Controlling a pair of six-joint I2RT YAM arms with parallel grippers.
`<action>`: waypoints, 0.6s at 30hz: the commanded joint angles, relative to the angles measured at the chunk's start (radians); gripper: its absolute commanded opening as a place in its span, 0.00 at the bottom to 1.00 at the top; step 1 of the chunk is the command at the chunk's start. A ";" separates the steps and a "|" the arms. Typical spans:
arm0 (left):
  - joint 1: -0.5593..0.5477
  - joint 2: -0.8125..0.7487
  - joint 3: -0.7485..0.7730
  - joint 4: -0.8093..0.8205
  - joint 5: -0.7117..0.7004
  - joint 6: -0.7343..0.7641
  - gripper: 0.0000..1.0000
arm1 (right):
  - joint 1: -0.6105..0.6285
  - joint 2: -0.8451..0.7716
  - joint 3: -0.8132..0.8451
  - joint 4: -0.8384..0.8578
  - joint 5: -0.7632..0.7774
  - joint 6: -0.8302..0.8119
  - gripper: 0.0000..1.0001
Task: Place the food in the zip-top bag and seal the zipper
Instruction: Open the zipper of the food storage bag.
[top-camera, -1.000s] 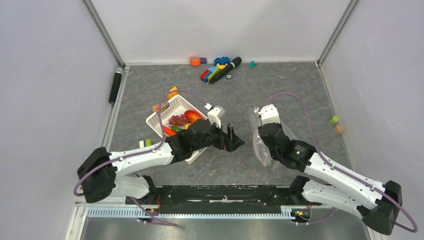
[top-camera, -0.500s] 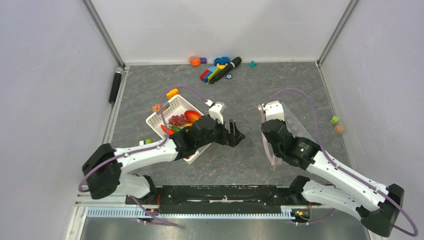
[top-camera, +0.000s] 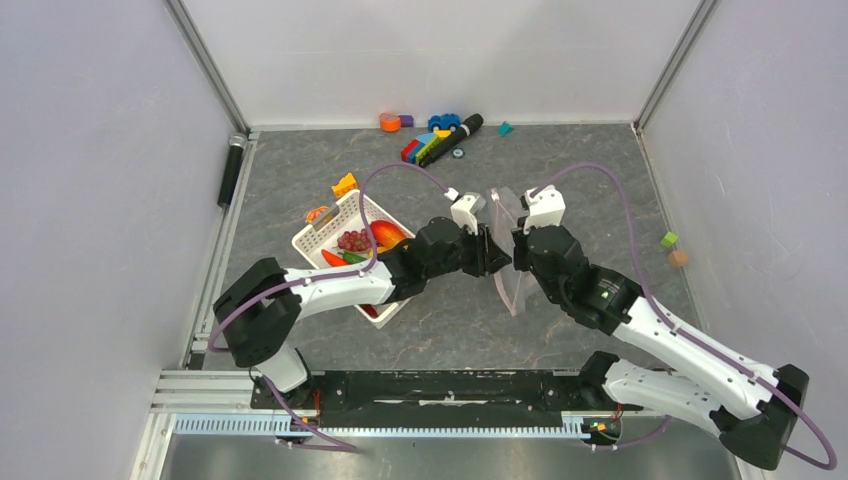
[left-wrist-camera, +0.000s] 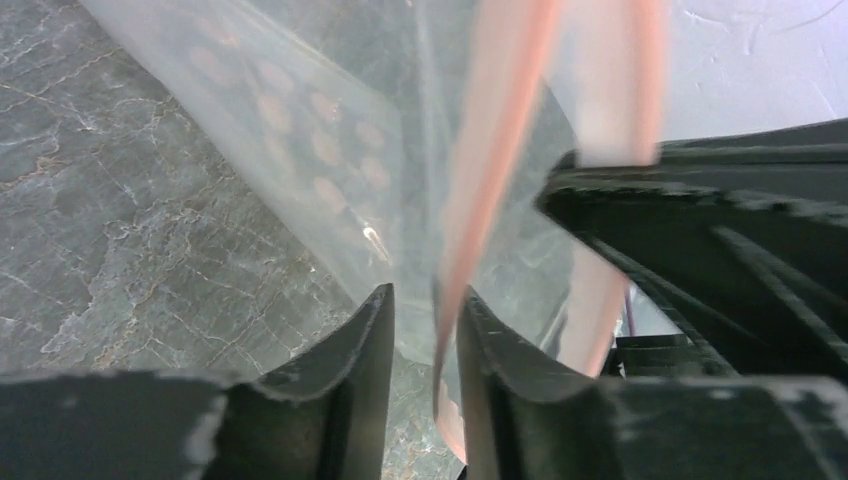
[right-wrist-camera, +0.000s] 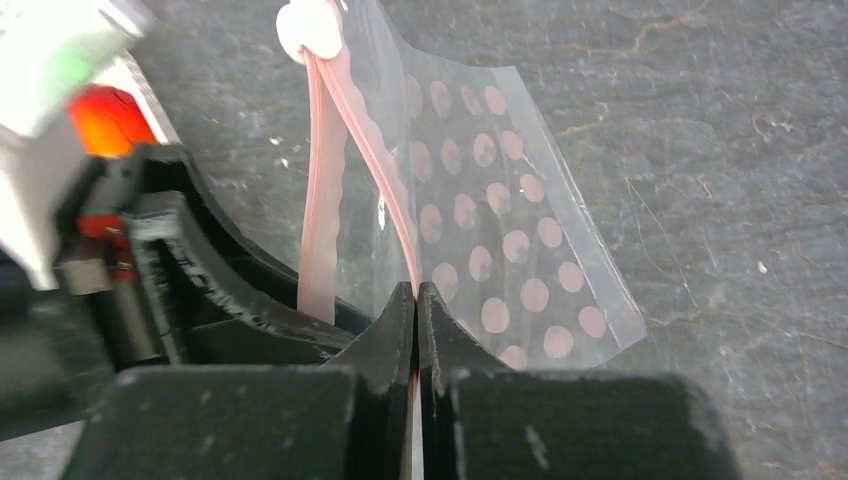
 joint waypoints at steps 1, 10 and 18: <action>0.001 0.015 0.048 0.058 -0.023 0.008 0.21 | -0.002 -0.064 -0.010 0.103 -0.031 0.011 0.00; 0.000 -0.153 -0.030 -0.006 -0.134 0.110 0.02 | -0.003 0.044 0.061 -0.075 0.401 -0.036 0.00; 0.001 -0.435 -0.163 -0.197 -0.438 0.179 0.02 | -0.125 0.233 0.216 -0.472 0.801 0.144 0.00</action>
